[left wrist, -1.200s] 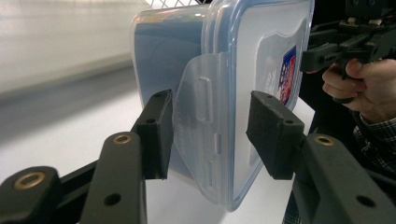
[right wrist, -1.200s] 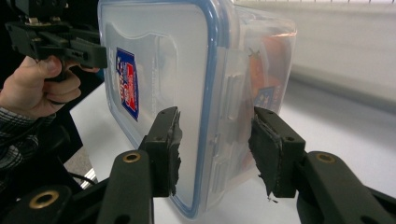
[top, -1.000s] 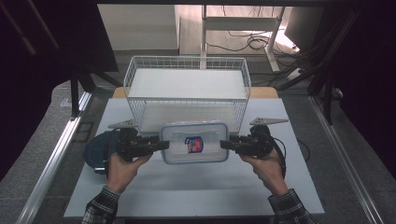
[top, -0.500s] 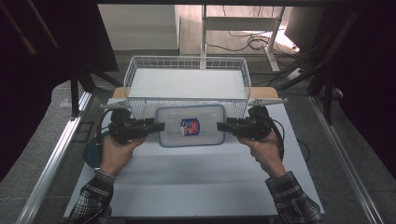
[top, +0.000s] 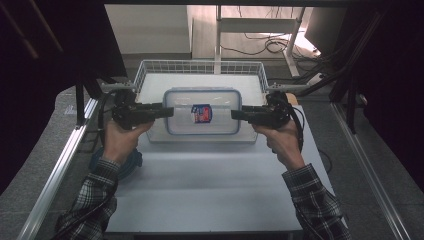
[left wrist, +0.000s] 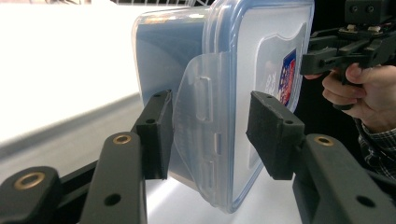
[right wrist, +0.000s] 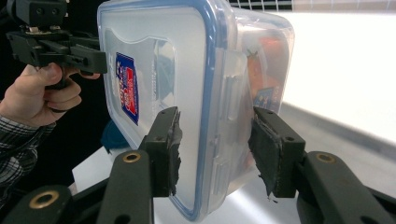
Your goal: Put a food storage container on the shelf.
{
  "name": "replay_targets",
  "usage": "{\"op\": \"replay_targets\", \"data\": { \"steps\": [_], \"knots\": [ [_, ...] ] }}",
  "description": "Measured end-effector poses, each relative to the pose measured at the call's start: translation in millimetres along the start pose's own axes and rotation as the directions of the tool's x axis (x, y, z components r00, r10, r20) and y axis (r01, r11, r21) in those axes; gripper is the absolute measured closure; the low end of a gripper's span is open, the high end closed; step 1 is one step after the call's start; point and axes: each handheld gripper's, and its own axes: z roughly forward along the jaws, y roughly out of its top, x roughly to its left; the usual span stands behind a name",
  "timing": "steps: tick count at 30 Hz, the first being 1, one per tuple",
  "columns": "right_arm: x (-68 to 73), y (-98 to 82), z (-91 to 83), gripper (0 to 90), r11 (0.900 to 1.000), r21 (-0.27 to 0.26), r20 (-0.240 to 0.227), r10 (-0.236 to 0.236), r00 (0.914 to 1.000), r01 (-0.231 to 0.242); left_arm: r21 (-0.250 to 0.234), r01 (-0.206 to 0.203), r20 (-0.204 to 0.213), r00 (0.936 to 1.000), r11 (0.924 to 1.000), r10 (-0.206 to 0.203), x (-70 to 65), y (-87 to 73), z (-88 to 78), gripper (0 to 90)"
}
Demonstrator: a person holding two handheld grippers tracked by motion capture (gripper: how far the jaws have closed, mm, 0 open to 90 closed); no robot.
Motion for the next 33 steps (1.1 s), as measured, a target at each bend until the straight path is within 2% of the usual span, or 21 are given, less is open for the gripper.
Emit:
{"op": "replay_targets", "data": {
  "steps": [5,10,16,24,29,33],
  "knots": [
    [-5.9,17.5,2.8,53.2,1.0,-0.009,0.001,0.003,1.0,-0.003,-0.005,-0.008,-0.002,1.0,1.0,0.008,7.8,19.5,1.6,51.4],
    [-12.4,32.3,5.7,53.1,1.0,-0.015,0.014,-0.002,0.9999,0.002,-0.011,-0.009,0.003,1.0,0.9999,0.009,16.4,31.8,5.9,51.4],
    [-21.3,46.3,11.8,53.0,1.0,-0.017,0.019,0.011,0.9998,-0.01,-0.021,0.012,0.011,0.9999,0.9997,-0.012,28.7,44.8,10.0,51.4],
    [-29.6,55.7,20.8,52.8,0.999,-0.015,0.024,0.031,0.9992,-0.03,-0.037,0.034,0.01,0.9994,0.9987,-0.034,41.2,52.4,13.9,51.3],
    [-35.1,59.1,27.9,52.5,0.999,-0.007,0.041,0.036,0.9985,-0.036,-0.031,0.047,-0.016,0.9988,0.9984,-0.047,47.5,53.6,21.2,49.8],
    [-38.8,59.5,31.3,52.0,0.999,0.0,0.052,0.04,0.9978,-0.04,-0.031,0.049,-0.016,0.9987,0.9983,-0.049,50.9,52.4,24.9,49.7]
  ]
}}
